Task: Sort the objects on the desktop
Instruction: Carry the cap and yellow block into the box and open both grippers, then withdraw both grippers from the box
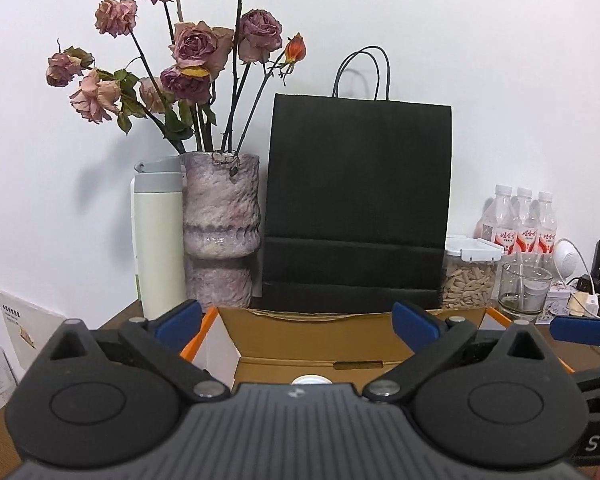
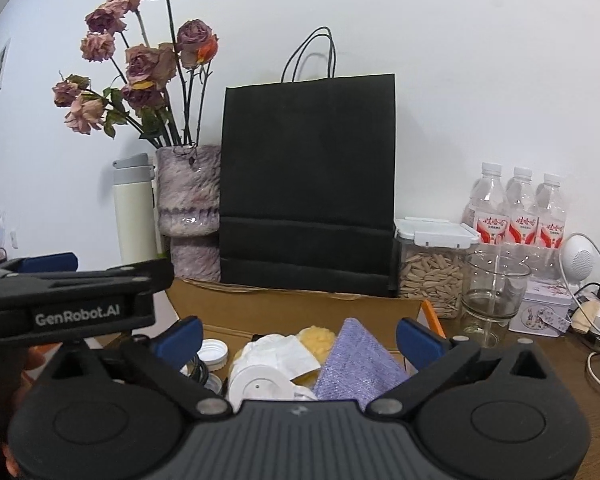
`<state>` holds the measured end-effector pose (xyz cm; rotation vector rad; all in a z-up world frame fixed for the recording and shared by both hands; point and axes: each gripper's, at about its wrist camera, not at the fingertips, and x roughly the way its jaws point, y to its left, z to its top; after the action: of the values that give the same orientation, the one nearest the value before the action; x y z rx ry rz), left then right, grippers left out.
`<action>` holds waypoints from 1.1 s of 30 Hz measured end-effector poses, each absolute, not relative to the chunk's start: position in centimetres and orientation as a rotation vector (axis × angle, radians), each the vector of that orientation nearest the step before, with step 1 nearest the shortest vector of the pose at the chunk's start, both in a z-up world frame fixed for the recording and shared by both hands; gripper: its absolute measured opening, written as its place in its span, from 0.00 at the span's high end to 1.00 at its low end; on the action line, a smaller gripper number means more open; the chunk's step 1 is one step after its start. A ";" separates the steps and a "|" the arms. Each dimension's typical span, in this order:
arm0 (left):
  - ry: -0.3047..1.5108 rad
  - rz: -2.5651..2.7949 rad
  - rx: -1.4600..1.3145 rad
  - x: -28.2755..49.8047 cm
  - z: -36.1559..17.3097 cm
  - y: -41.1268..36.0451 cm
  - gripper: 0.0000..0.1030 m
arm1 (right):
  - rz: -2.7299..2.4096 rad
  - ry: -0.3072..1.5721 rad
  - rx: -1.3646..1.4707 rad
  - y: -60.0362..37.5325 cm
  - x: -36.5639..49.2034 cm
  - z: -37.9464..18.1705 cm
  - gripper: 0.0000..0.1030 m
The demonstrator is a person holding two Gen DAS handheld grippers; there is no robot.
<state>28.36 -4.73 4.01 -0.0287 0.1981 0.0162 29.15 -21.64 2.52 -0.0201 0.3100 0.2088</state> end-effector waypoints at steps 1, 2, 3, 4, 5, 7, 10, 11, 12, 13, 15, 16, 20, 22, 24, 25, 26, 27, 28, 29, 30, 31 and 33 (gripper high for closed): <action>0.194 0.019 -0.033 28.2 4.1 -4.7 0.00 | 0.207 0.310 -0.020 -21.7 29.0 2.6 0.00; 0.189 0.022 -0.040 28.0 4.2 -4.6 0.00 | 0.205 0.309 -0.021 -21.6 28.9 2.6 0.00; 0.185 0.024 -0.046 27.8 4.3 -4.5 0.00 | 0.202 0.306 -0.021 -21.7 28.7 2.7 0.00; 0.183 0.024 -0.051 27.6 4.3 -4.4 0.00 | 0.200 0.303 -0.023 -21.6 28.6 2.7 0.00; 0.181 0.025 -0.056 27.4 4.3 -4.3 0.00 | 0.199 0.301 -0.026 -21.6 28.4 2.7 0.00; 0.184 0.027 -0.060 26.7 4.4 -4.2 0.00 | 0.191 0.297 -0.033 -21.7 27.8 2.7 0.00; 0.206 0.021 -0.055 25.6 4.4 -4.0 0.00 | 0.181 0.301 -0.031 -21.9 26.7 2.7 0.00; 0.215 0.020 -0.048 25.2 4.3 -3.9 0.00 | 0.178 0.303 -0.029 -22.0 26.3 2.7 0.00; 0.219 0.017 -0.041 24.7 4.2 -3.9 0.00 | 0.175 0.304 -0.026 -22.1 25.8 2.7 0.00; 0.220 0.016 -0.037 24.1 4.1 -3.8 0.00 | 0.171 0.305 -0.025 -22.2 25.2 2.8 0.00; 0.224 0.016 -0.030 23.1 4.0 -3.7 0.00 | 0.164 0.308 -0.024 -22.4 24.1 2.8 0.00; 0.224 0.015 -0.027 22.4 4.0 -3.7 0.00 | 0.161 0.309 -0.024 -22.5 23.4 2.8 0.00; 0.226 0.013 -0.010 19.8 3.8 -3.6 0.00 | 0.148 0.310 -0.024 -22.8 20.8 2.7 0.00; 0.228 0.009 -0.003 18.5 3.6 -3.5 0.00 | 0.143 0.305 -0.040 -22.7 19.5 2.6 0.00; 0.235 0.002 0.007 17.4 3.3 -3.5 0.00 | 0.142 0.300 -0.054 -22.5 18.1 2.4 0.00; 0.238 0.002 0.010 16.9 3.2 -3.5 0.00 | 0.145 0.301 -0.056 -22.5 17.4 2.3 0.00; 0.242 0.001 0.014 16.5 3.1 -3.4 0.00 | 0.148 0.303 -0.056 -22.5 16.9 2.3 0.00; 0.246 0.001 0.019 16.0 2.9 -3.5 0.00 | 0.150 0.305 -0.055 -22.5 16.3 2.2 0.00; 0.250 0.001 0.023 15.5 2.7 -3.5 0.00 | 0.151 0.307 -0.054 -22.5 15.8 2.1 0.00; 0.255 0.000 0.027 15.0 2.5 -3.5 0.00 | 0.153 0.311 -0.052 -22.5 15.3 2.0 0.00; 0.262 0.000 0.030 14.7 2.3 -3.5 0.00 | 0.154 0.317 -0.048 -22.6 14.9 1.8 0.00; 0.270 0.003 0.033 14.3 2.0 -3.5 0.00 | 0.157 0.325 -0.045 -22.6 14.5 1.6 0.00; 0.282 0.001 0.033 13.6 1.4 -3.4 0.00 | 0.162 0.342 -0.039 -22.7 14.0 1.3 0.00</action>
<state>13.60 -3.37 1.44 0.0333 0.2818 0.0008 13.95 -22.69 1.29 -0.0386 0.3425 0.1624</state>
